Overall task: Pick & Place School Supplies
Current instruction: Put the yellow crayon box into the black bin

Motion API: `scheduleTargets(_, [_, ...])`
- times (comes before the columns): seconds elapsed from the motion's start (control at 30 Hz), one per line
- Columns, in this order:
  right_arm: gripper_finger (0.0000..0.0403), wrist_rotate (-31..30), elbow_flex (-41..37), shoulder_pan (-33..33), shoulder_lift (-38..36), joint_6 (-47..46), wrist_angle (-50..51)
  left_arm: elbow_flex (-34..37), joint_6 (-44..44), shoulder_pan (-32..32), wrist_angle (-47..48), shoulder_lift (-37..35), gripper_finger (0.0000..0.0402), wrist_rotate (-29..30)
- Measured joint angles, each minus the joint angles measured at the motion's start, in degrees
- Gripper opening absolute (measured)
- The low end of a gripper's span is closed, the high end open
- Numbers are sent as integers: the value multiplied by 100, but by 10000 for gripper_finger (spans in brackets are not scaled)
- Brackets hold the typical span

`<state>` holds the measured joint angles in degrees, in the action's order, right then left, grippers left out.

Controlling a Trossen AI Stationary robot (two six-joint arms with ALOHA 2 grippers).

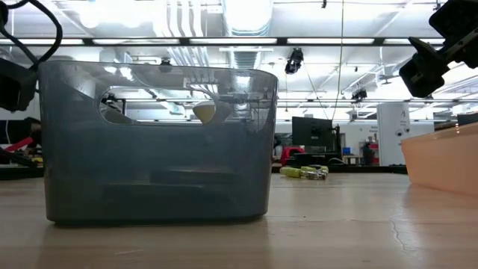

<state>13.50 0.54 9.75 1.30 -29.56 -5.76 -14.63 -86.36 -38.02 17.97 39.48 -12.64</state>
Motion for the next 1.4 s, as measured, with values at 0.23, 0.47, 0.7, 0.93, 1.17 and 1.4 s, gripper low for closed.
scheduleTargets(0.23, [260,0,0,-1,4,0,2,0,253,-2,0,85,394,-25])
scheduleTargets(0.47, [265,1,0,0,2,0,0,0,-362,-2,3,316,394,-560])
scheduleTargets(0.7, [264,0,0,-1,2,0,0,1,-844,-2,-250,613,394,-577])
scheduleTargets(0.93, [261,1,0,1,0,0,0,2,-1130,2,-441,986,394,-546])
scheduleTargets(1.17, [267,1,0,1,0,0,0,2,-1302,2,-710,1259,394,-531])
scheduleTargets(1.4, [262,2,0,0,0,0,0,2,-1396,-2,-868,1531,394,-534])
